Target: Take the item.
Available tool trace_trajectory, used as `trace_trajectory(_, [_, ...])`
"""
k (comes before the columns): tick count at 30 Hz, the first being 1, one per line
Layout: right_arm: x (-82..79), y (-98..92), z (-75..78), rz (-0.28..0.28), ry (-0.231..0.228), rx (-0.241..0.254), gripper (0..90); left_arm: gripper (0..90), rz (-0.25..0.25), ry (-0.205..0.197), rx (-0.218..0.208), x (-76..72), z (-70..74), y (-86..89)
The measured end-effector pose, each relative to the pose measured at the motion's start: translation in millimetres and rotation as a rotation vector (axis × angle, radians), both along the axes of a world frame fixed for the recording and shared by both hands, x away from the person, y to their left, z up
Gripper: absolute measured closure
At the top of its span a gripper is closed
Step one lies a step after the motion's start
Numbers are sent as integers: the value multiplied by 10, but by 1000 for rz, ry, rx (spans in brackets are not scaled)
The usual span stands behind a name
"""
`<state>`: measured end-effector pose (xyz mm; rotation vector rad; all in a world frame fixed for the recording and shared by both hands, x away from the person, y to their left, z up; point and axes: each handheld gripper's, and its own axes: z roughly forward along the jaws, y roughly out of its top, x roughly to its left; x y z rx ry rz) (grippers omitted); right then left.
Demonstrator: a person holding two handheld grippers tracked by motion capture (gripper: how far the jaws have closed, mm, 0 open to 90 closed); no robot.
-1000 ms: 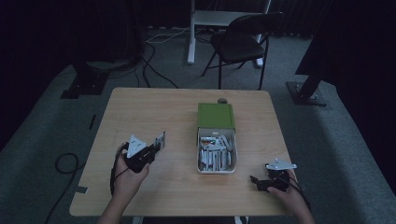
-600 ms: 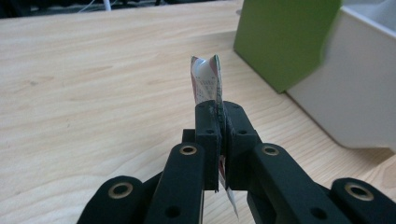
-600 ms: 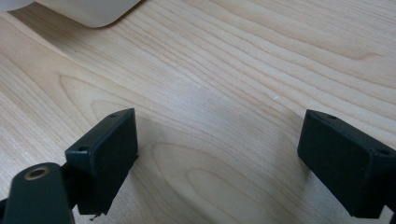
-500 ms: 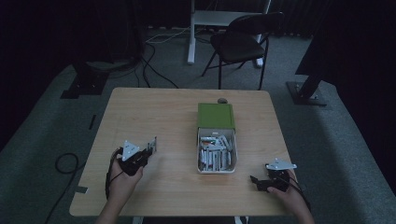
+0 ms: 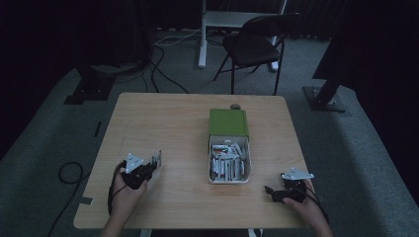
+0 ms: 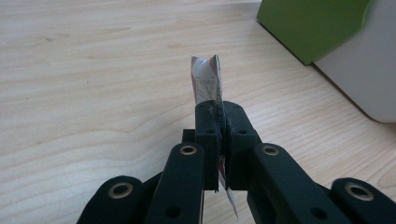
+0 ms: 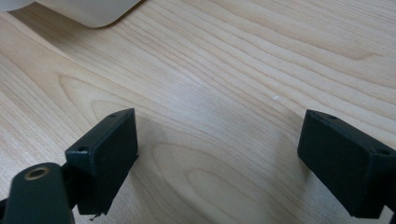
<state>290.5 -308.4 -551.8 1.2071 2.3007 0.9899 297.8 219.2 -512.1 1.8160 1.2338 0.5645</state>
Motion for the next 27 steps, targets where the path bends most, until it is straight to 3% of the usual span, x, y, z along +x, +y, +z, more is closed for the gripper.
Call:
trace_trajectory(6, [-1,0,1,-1,2,0,118,864,21,4,-36,-41,-62,98])
trace_trajectory(12, [-1,0,1,-1,2,0,118,792,59,18,-17,-21,-115,193])
trace_trajectory(17, [0,0,0,0,1,0,118,718,113,25,-55,12,-111,291])
trace_trajectory(21, [1,0,0,0,-1,0,118,661,130,55,-72,40,-107,358])
trace_trajectory(25, [1,0,0,1,-1,0,118,604,149,48,-46,42,-122,397])
trace_trajectory(27, [0,0,0,0,0,0,118,568,166,44,-53,45,-141,424])
